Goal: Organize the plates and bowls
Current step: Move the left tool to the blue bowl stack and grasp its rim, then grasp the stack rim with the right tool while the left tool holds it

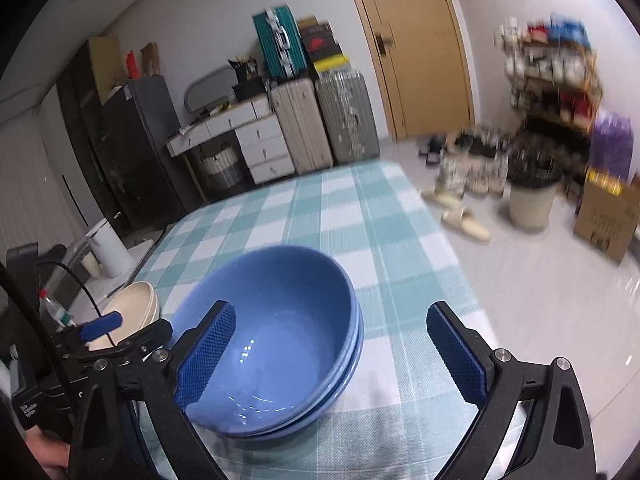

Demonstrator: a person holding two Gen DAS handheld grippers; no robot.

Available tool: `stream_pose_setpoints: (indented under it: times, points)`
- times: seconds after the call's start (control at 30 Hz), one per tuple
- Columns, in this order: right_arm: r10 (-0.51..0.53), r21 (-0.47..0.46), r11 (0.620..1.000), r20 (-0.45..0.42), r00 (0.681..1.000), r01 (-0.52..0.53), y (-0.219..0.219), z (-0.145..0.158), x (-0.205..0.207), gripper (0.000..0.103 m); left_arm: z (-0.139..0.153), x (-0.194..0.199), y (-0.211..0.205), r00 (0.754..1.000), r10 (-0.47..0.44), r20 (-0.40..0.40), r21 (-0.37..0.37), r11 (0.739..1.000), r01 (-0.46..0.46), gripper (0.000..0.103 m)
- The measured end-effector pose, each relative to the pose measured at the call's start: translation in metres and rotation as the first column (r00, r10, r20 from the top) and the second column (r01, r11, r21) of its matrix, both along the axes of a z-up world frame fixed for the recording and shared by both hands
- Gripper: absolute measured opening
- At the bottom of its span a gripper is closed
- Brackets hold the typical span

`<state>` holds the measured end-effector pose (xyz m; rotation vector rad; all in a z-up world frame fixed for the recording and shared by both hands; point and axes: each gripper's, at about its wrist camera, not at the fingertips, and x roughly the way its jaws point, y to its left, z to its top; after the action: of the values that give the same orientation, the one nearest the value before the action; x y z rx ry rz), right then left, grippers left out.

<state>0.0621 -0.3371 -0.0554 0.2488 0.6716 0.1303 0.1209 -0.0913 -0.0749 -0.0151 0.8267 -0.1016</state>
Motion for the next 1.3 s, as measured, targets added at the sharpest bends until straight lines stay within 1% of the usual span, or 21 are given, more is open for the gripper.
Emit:
stream_pose_setpoints:
  times: [0.07, 0.17, 0.2, 0.3, 0.37, 0.4, 0.43, 0.47, 0.5, 0.53, 0.57, 0.6, 0.67, 0.73, 0.8, 0.87, 0.9, 0.97, 1.07, 1.13, 1.3]
  points:
    - [0.021, 0.054, 0.998, -0.088, 0.996, -0.016, -0.006, -0.013, 0.017, 0.098, -0.009, 0.014, -0.005, 0.994, -0.062, -0.088, -0.029, 0.998, 0.06, 0.098]
    - [0.081, 0.128, 0.99, -0.224, 0.971, -0.053, -0.01, -0.036, 0.042, 0.098, -0.019, 0.025, -0.013, 0.979, -0.116, -0.168, -0.056, 0.993, 0.108, 0.098]
    - [0.09, 0.144, 0.988, -0.246, 0.965, -0.055, -0.011, -0.042, 0.046, 0.098, -0.022, 0.028, -0.014, 0.975, -0.123, -0.186, -0.08, 0.991, 0.11, 0.098]
    - [0.137, 0.249, 0.967, -0.3, 0.944, -0.061, -0.015, -0.059, 0.06, 0.098, -0.034, 0.039, -0.014, 0.96, -0.122, -0.252, -0.145, 0.986, 0.087, 0.098]
    - [0.137, 0.278, 0.959, -0.312, 0.94, -0.047, -0.018, -0.066, 0.065, 0.098, -0.039, 0.046, -0.017, 0.944, -0.166, -0.286, -0.202, 0.973, 0.11, 0.098]
    - [0.147, 0.28, 0.958, -0.319, 0.936, -0.055, -0.017, -0.068, 0.068, 0.096, -0.041, 0.049, -0.019, 0.937, -0.185, -0.298, -0.219, 0.968, 0.122, 0.097]
    - [0.157, 0.278, 0.958, -0.326, 0.932, -0.064, -0.016, -0.07, 0.072, 0.09, -0.042, 0.051, -0.021, 0.931, -0.204, -0.304, -0.237, 0.962, 0.133, 0.095]
    - [0.163, 0.277, 0.958, -0.334, 0.928, -0.068, -0.015, -0.071, 0.074, 0.086, -0.041, 0.053, -0.022, 0.93, -0.211, -0.301, -0.244, 0.96, 0.138, 0.093]
    - [0.166, 0.278, 0.958, -0.345, 0.924, -0.069, -0.015, -0.074, 0.076, 0.078, -0.04, 0.055, -0.024, 0.929, -0.221, -0.298, -0.247, 0.957, 0.148, 0.08]
    - [0.175, 0.291, 0.954, -0.357, 0.918, -0.069, -0.015, -0.078, 0.079, 0.076, -0.041, 0.056, -0.025, 0.924, -0.23, -0.305, -0.257, 0.954, 0.153, 0.067]
    - [0.183, 0.306, 0.95, -0.362, 0.914, -0.069, -0.016, -0.08, 0.081, 0.076, -0.042, 0.058, -0.025, 0.918, -0.238, -0.316, -0.272, 0.95, 0.152, 0.062]
    - [0.189, 0.321, 0.945, -0.366, 0.911, -0.067, -0.016, -0.082, 0.083, 0.074, -0.047, 0.06, -0.026, 0.905, -0.257, -0.338, -0.303, 0.94, 0.154, 0.055]
    - [0.212, 0.357, 0.932, -0.374, 0.903, -0.071, -0.016, -0.087, 0.087, 0.072, -0.051, 0.06, -0.027, 0.895, -0.273, -0.353, -0.326, 0.932, 0.155, 0.05]
    - [0.241, 0.383, 0.92, -0.382, 0.892, -0.085, -0.013, -0.091, 0.09, 0.071, -0.049, 0.058, -0.029, 0.898, -0.278, -0.342, -0.317, 0.933, 0.168, 0.048]
    - [0.245, 0.356, 0.929, -0.385, 0.89, -0.101, -0.007, -0.09, 0.093, 0.069, -0.048, 0.056, -0.032, 0.892, -0.288, -0.348, -0.311, 0.933, 0.18, 0.044]
    - [0.252, 0.343, 0.933, -0.397, 0.883, -0.112, -0.002, -0.09, 0.096, 0.062, -0.05, 0.056, -0.031, 0.881, -0.301, -0.364, -0.332, 0.926, 0.179, 0.043]
    - [0.256, 0.343, 0.932, -0.403, 0.879, -0.114, 0.0, -0.091, 0.098, 0.056, -0.051, 0.055, -0.033, 0.878, -0.308, -0.367, -0.332, 0.925, 0.186, 0.043]
    - [0.246, 0.324, 0.939, -0.409, 0.879, -0.112, 0.001, -0.09, 0.099, 0.052, -0.051, 0.052, -0.035, 0.876, -0.313, -0.367, -0.328, 0.925, 0.193, 0.042]
    - [0.233, 0.287, 0.951, -0.411, 0.881, -0.117, 0.003, -0.088, 0.099, 0.042, -0.05, 0.048, -0.036, 0.886, -0.299, -0.355, -0.307, 0.932, 0.191, 0.04]
    - [0.204, 0.246, 0.963, -0.381, 0.902, -0.114, 0.004, -0.085, 0.097, 0.035, -0.049, 0.044, -0.036, 0.893, -0.287, -0.348, -0.285, 0.939, 0.19, 0.037]
    - [0.185, 0.162, 0.977, -0.341, 0.922, -0.137, 0.01, -0.079, 0.091, 0.025, -0.048, 0.037, -0.034, 0.907, -0.265, -0.327, -0.233, 0.953, 0.194, 0.031]
